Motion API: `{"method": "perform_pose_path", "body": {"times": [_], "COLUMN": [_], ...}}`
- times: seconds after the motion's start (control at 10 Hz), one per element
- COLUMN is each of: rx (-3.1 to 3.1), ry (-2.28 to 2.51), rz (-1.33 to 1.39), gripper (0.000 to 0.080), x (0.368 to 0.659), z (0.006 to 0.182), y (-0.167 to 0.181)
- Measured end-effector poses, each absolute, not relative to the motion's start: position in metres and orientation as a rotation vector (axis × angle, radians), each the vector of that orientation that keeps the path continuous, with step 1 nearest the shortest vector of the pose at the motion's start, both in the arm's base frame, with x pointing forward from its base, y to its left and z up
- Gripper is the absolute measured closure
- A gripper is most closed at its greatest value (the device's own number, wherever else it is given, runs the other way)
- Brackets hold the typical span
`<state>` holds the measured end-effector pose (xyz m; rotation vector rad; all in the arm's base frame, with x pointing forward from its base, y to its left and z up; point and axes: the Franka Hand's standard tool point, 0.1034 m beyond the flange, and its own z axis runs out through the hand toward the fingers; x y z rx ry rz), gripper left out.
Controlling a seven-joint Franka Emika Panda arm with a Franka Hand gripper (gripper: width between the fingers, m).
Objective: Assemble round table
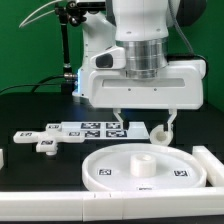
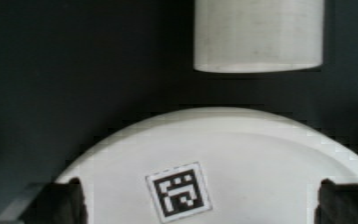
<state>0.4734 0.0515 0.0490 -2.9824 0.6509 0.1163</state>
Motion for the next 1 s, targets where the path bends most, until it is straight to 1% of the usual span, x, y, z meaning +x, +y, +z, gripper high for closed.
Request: {"method": "perform_pose_path", "body": {"times": [0.1, 0.3, 0.6, 0.7, 0.8, 1.0], "rx": [-2.923, -2.846, -2.877, -2.877, -2.884, -2.860], "ry": [0.832, 1.035, 0.949, 0.951, 0.922, 0.869], "rz": [0.139, 0.146, 0.129, 0.130, 0.173, 0.367], "gripper": [0.0151, 0.0151, 0.0151, 0.0151, 0.0151, 0.0151], "x": [0.470, 0.462, 0.455, 0.456, 0.454, 0.450], "z": [0.047, 0.041, 0.034, 0.035, 0.034, 0.034], "y": [0.054, 0.066, 0.080, 0.079, 0.076, 0.071]}}
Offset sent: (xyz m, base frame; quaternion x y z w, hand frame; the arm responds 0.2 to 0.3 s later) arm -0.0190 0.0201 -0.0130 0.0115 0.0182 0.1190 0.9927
